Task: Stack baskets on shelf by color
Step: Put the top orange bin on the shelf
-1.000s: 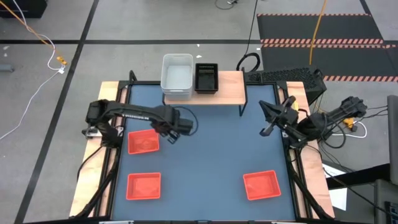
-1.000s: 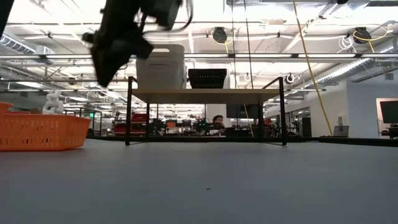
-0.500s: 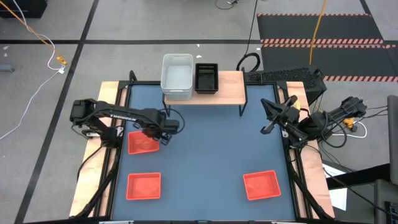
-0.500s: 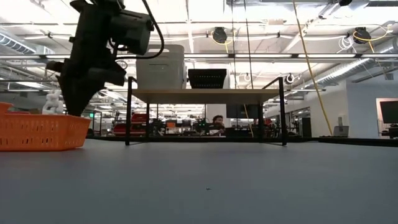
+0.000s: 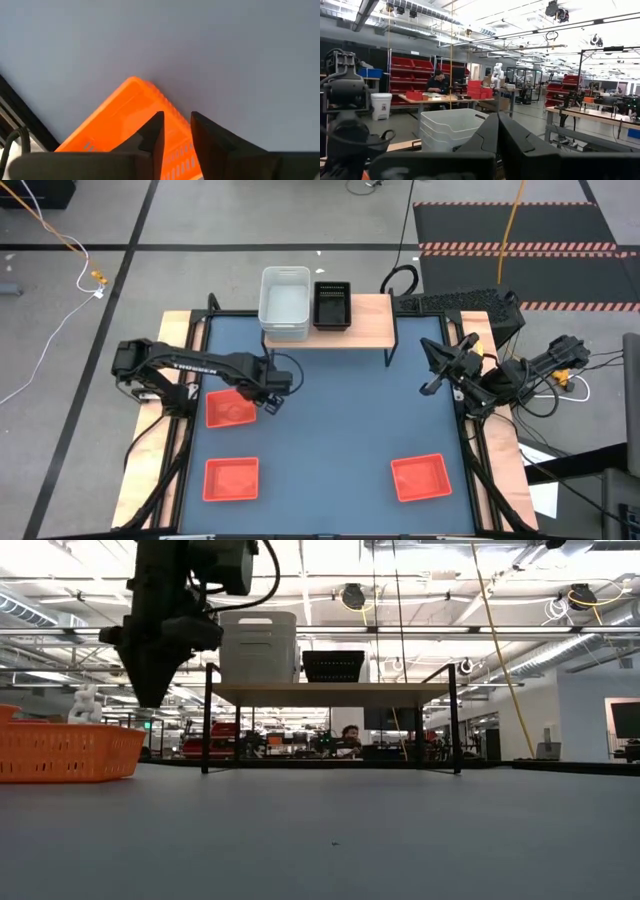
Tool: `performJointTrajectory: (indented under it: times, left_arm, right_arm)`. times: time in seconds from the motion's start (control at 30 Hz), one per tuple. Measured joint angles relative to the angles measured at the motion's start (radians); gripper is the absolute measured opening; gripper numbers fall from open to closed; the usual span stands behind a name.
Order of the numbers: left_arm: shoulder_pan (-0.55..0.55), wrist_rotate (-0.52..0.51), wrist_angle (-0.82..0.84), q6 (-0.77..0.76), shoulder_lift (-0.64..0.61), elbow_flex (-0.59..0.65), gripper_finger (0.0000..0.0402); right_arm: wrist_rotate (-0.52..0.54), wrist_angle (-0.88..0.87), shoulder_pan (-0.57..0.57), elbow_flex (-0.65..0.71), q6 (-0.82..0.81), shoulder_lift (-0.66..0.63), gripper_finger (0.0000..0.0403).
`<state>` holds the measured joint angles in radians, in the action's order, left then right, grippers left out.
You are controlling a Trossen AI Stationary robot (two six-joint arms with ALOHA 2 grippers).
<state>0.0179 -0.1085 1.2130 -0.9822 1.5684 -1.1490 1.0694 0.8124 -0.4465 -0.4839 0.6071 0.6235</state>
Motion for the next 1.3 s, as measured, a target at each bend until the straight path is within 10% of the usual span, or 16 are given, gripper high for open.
performJointTrajectory:
  times: [0.5, 0.63, 0.9, 1.3]
  left_arm:
    - [-0.006, 0.093, -0.158, -0.127, 0.010, 0.200, 0.0301]
    - [0.012, 0.177, -0.271, -0.120, 0.010, 0.244, 0.0250]
    - [-0.023, 0.395, -0.396, -0.033, 0.009, 0.204, 0.0020]
    - [-0.220, 0.513, -1.196, 0.270, 0.009, 0.179, 0.0009]
  right_arm:
    - [-0.001, -0.001, 0.000, 0.000, -0.009, 0.000, 0.0000]
    - [-0.003, -0.001, 0.000, 0.000, -0.010, 0.000, 0.0000]
    - [-0.193, 0.007, 0.000, 0.000, -0.018, 0.007, 0.0000]
    - [-0.206, -0.004, 0.000, 0.000, -0.058, 0.019, 0.0000]
